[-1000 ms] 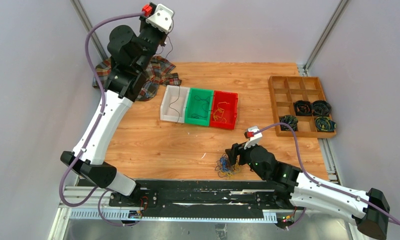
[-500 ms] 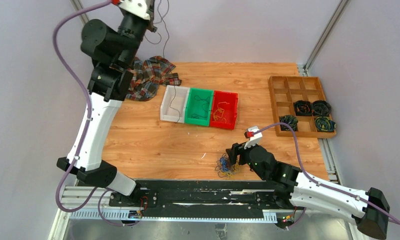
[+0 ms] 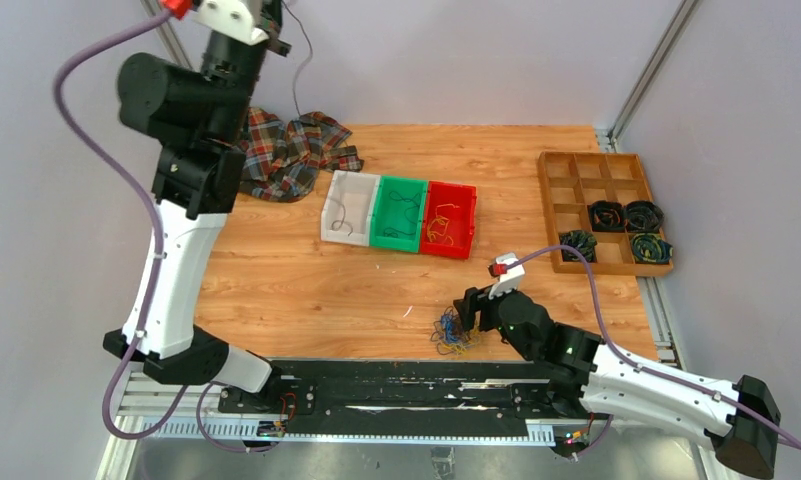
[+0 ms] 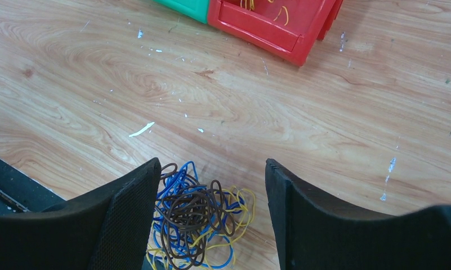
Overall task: Untangle the cables
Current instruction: Place the cable in the bin.
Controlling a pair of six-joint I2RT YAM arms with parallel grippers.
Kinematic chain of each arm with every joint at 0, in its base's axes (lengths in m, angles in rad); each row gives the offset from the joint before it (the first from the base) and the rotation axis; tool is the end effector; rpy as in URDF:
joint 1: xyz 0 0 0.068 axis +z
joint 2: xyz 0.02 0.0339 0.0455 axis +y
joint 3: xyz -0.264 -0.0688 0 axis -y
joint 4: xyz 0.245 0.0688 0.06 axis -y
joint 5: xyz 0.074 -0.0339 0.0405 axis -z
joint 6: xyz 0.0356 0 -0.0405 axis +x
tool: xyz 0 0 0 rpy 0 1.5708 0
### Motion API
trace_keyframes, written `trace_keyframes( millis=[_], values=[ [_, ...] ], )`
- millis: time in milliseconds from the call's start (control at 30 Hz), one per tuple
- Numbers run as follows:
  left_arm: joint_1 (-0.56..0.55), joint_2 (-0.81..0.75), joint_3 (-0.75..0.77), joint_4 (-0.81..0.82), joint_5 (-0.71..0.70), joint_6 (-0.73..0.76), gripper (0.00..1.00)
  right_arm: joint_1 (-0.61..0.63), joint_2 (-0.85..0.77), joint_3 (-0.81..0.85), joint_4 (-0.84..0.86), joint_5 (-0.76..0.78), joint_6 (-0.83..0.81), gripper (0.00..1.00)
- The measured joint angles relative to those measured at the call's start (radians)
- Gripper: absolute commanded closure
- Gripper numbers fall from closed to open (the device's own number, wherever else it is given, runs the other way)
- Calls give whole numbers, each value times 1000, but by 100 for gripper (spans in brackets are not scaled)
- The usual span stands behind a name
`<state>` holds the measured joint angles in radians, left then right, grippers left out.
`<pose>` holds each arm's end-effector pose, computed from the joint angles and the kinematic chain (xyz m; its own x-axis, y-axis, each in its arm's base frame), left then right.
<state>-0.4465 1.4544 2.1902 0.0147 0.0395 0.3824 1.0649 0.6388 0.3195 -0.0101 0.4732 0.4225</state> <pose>0.1895 -0.0923 0.6594 0.7414 0.0584 -0.6685 0.1949 0.9345 0.2979 0.0915 0.1317 0.2168 -0.3766 0.0735 -0.9235 -0.4553 0.8535 0.2535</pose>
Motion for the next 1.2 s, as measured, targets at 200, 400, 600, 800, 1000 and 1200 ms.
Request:
trace_keyframes(
  millis=[200, 400, 600, 800, 1000, 1200],
  values=[
    [0, -8, -208, -11, -9, 37, 99, 0, -27, 74, -142, -36, 18, 30],
    [0, -4, -304, -11, -24, 71, 100, 0, -66, 207, -312, -71, 54, 29],
    [6, -3, -375, 17, -33, 133, 100, 0, -57, 314, -454, -116, 75, 28],
    [31, 21, -422, 34, -46, 174, 99, 0, -80, 362, -563, -102, 75, 28],
    [33, 34, -446, 32, -45, 173, 100, 0, -160, 362, -615, -68, 77, 27],
    [33, 58, -361, 26, -42, 152, 100, 0, -166, 358, -634, -36, 87, 27]
  ],
)
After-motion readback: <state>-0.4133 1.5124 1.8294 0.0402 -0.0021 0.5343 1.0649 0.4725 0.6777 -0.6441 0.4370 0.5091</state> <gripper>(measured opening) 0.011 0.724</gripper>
